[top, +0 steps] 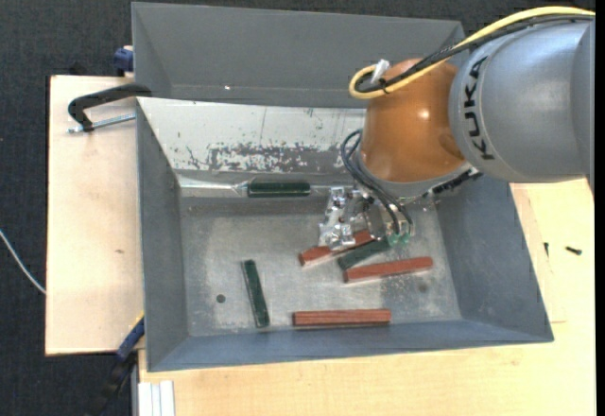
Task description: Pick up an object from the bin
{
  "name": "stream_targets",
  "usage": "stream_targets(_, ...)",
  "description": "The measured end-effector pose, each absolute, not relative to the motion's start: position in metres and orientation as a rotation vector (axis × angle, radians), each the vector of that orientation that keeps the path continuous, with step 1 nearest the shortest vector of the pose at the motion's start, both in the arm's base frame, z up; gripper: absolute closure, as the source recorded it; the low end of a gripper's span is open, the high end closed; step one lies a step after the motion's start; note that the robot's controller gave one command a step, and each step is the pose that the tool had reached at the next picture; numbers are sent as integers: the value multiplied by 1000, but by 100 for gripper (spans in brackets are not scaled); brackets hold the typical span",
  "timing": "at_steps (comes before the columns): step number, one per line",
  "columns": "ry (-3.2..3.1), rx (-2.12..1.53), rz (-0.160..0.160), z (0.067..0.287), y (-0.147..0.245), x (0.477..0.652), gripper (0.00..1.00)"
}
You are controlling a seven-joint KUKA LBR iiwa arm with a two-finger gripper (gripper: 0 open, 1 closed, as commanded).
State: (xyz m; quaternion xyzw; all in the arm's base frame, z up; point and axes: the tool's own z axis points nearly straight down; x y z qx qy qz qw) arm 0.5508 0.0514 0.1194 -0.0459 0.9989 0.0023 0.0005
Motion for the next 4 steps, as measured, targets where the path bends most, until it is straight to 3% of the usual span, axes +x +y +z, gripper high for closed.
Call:
stream_targets(1,3137,34,2,143,28,562,0)
stream_targets(2,3137,34,2,143,28,562,0)
stream_targets(3,3119,-374,2,79,26,568,100)
stream_targets(4,3119,-373,2,79,26,568,100)
